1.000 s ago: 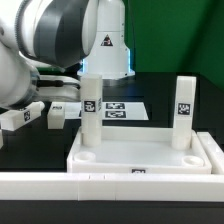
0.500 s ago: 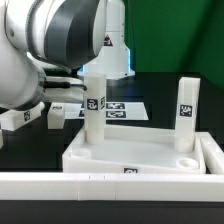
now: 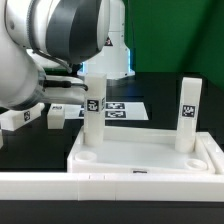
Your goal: Assemble desk
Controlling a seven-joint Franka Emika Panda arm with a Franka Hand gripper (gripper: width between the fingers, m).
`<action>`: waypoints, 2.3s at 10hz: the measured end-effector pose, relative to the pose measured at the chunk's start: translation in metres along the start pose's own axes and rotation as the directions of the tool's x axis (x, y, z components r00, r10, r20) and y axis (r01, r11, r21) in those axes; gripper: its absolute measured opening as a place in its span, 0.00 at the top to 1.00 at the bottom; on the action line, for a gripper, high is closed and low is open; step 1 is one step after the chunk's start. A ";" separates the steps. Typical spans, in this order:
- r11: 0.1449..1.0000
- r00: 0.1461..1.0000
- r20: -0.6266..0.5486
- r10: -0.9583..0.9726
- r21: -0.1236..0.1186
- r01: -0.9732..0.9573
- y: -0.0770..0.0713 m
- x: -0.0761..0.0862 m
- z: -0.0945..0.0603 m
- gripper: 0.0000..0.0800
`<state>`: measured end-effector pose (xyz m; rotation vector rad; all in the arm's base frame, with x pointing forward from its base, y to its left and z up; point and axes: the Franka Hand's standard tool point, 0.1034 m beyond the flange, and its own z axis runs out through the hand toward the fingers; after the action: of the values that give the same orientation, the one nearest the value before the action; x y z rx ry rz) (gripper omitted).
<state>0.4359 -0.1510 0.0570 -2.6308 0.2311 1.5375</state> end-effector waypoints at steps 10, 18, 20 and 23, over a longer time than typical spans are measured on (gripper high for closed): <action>0.999 0.997 -0.073 0.001 -0.047 -0.005 0.004 0.009 -0.005 0.19; 0.998 0.996 -0.059 0.062 0.021 -0.061 0.012 0.005 0.016 0.19; 0.995 0.996 -0.056 0.074 0.078 -0.069 0.009 0.003 0.017 0.19; 0.986 0.990 -0.096 0.101 0.140 -0.087 -0.006 -0.002 0.010 0.19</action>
Offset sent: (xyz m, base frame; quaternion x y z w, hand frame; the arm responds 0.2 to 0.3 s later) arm 0.0000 0.0000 0.0000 0.0000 0.0000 0.0000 1.0000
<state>0.4274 -0.1430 0.0541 -2.6291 0.4572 1.3596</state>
